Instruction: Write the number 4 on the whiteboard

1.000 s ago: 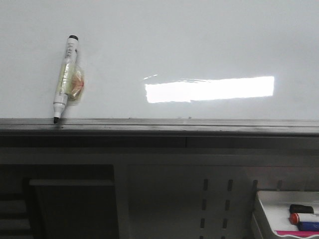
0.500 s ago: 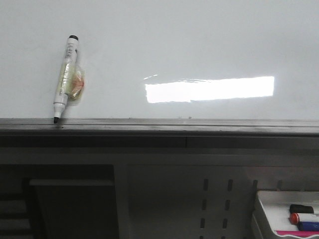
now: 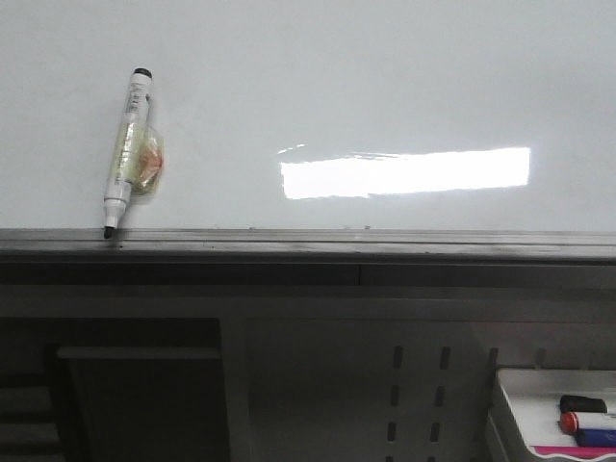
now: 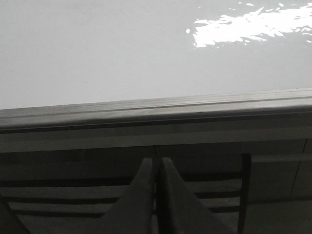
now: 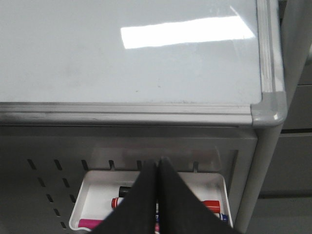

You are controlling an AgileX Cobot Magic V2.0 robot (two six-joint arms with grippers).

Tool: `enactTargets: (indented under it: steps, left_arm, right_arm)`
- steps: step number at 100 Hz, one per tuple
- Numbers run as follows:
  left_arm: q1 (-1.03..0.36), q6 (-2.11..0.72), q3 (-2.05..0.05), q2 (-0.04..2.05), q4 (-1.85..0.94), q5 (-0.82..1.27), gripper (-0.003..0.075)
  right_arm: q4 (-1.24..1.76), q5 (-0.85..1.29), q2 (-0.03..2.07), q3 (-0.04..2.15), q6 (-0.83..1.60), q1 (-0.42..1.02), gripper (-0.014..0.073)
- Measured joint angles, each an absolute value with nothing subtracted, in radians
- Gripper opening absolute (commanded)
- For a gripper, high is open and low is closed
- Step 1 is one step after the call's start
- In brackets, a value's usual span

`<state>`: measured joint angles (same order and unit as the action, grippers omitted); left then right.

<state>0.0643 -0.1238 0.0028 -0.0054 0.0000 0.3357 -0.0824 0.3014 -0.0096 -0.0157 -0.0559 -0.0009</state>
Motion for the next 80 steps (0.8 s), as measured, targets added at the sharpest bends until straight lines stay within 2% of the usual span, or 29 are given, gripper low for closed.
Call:
enactTargets:
  steps: [36, 68, 80]
  left_arm:
    - [0.064, -0.124, 0.003, -0.005, 0.000, 0.288, -0.0020]
    - [0.064, -0.124, 0.003, -0.005, -0.062, 0.204, -0.0020]
    - [0.064, -0.124, -0.014, 0.059, -0.118, 0.207, -0.0020]
  right_arm:
    - [-0.142, 0.166, -0.010, -0.016, -0.056, -0.001, -0.0064]
    - [0.038, 0.160, -0.010, -0.016, -0.056, -0.001, -0.0064]
    - [0.091, 0.196, 0.021, -0.010, -0.056, -0.001, -0.0064]
